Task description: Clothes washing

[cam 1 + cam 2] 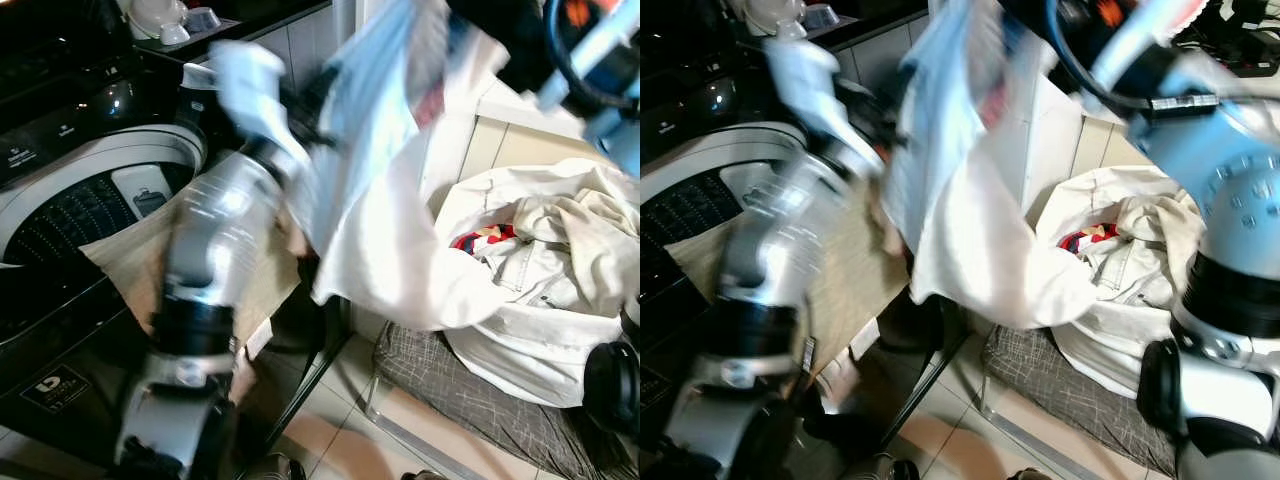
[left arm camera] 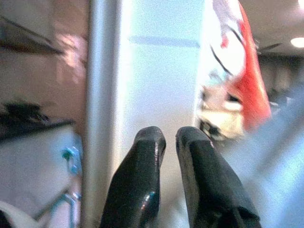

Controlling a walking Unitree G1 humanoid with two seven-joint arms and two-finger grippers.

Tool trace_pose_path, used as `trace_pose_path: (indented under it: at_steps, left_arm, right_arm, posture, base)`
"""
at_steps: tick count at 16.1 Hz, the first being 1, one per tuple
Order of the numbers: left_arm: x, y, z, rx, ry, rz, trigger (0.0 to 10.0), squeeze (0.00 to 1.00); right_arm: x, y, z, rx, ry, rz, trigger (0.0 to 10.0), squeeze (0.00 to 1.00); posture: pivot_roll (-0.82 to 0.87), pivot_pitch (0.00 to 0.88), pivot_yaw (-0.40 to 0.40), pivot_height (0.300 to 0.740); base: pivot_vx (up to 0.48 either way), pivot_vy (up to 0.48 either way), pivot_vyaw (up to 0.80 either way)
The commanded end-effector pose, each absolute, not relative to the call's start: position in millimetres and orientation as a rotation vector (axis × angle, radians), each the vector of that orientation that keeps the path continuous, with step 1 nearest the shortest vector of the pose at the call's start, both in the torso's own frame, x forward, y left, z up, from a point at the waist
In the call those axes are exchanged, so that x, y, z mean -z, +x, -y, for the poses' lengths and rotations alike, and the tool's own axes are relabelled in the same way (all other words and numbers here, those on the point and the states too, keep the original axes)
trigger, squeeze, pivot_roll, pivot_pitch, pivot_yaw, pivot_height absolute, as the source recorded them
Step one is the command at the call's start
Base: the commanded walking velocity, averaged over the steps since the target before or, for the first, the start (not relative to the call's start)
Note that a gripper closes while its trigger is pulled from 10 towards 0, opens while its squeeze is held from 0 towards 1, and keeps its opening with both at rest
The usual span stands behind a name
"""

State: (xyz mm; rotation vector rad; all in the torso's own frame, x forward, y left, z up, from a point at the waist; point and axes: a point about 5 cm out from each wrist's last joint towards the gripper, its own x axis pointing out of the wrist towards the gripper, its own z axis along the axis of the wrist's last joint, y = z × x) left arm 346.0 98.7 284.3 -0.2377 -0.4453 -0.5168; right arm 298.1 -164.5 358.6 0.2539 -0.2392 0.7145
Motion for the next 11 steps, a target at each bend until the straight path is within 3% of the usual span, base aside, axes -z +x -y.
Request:
trace_pose_path:
  at_steps: [1,4,6,7,8,11]
  left_arm:
    - [-291.2,347.6,-105.9,0.490,-0.252,0.479,0.0,0.00]
    - [-294.7,347.8,-109.1,0.493,-0.263,0.502,0.0,0.00]
    - [-281.4,337.2,-87.6,0.729,-0.174,0.435,0.0,0.00]
    - [-273.8,330.3,-79.2,0.798,-0.102,0.416,10.0,0.25]
    - [-268.2,320.0,-71.6,0.920,-0.097,0.398,10.0,1.00]
    - [-258.3,298.0,-63.4,1.135,-0.095,0.317,10.0,1.00]
  right_arm:
    - [-363.5,293.6,171.2,-0.685,0.248,0.277,0.0,0.00]
    - [-356.7,292.8,174.6,-0.663,0.252,0.263,0.0,0.00]
    - [-358.1,293.9,170.6,-0.671,0.261,0.271,0.0,0.00]
    - [-362.0,296.1,165.4,-0.683,0.258,0.278,0.0,0.00]
    - [-365.9,298.8,160.7,-0.694,0.254,0.282,0.0,0.00]
    - [-370.6,311.1,152.4,-0.706,0.248,0.267,0.0,0.00]
  posture:
    - [-0.09,0.000,0.086,0.740]
    - [-0.09,0.000,0.089,0.740]
    - [-0.10,0.000,0.093,0.740]
    - [-0.10,0.000,0.095,0.740]
    - [-0.10,0.000,0.095,0.740]
    - [-0.10,0.000,0.078,0.740]
  base:
    - [0.000,0.000,0.00]
    - [0.000,0.000,0.00]
    - [0.000,0.000,0.00]
    - [0.000,0.000,0.00]
    - [0.000,0.000,0.00]
    - [0.000,0.000,0.00]
